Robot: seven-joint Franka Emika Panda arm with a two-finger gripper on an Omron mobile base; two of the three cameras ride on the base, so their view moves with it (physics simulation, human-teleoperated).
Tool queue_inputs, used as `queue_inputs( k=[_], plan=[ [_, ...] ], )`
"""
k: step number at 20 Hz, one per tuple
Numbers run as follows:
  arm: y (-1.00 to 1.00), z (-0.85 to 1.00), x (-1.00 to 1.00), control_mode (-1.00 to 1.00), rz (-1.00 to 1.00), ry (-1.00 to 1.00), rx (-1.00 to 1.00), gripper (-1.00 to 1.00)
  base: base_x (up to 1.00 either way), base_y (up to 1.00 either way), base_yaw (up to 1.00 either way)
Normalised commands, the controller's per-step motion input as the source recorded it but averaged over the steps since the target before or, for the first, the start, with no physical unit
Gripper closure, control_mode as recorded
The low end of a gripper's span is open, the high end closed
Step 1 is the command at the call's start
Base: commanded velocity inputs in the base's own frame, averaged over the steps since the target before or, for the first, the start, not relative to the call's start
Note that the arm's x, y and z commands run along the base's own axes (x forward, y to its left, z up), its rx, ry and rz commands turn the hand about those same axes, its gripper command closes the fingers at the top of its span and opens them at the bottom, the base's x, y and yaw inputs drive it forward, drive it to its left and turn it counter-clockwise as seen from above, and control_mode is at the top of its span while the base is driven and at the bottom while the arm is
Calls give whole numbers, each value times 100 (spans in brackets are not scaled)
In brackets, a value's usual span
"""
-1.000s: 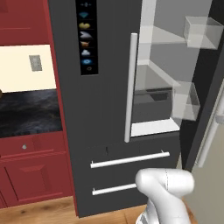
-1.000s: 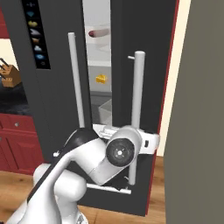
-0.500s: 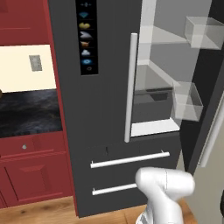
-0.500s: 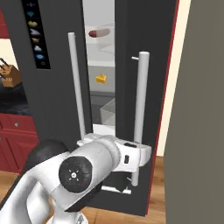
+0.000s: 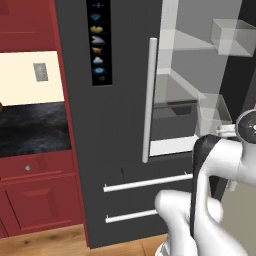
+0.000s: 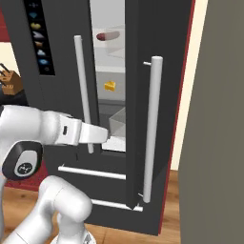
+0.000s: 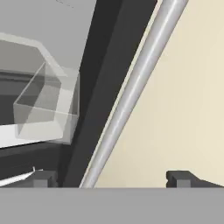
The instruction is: Retrieve the sausage and cheese from the fridge and place them on the cutting board on the counter.
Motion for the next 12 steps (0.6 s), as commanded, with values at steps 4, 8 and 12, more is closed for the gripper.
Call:
queue_inputs(
  k=[4, 8, 12],
  plan=[
    [96, 0, 77, -100, -24, 10, -18, -100, 0, 0, 0],
    [70, 0, 68, -100, -13, 5, -8, -100, 0, 0, 0],
    [23, -7, 99, -100, -2, 17, -1, -100, 0, 0, 0]
  ],
)
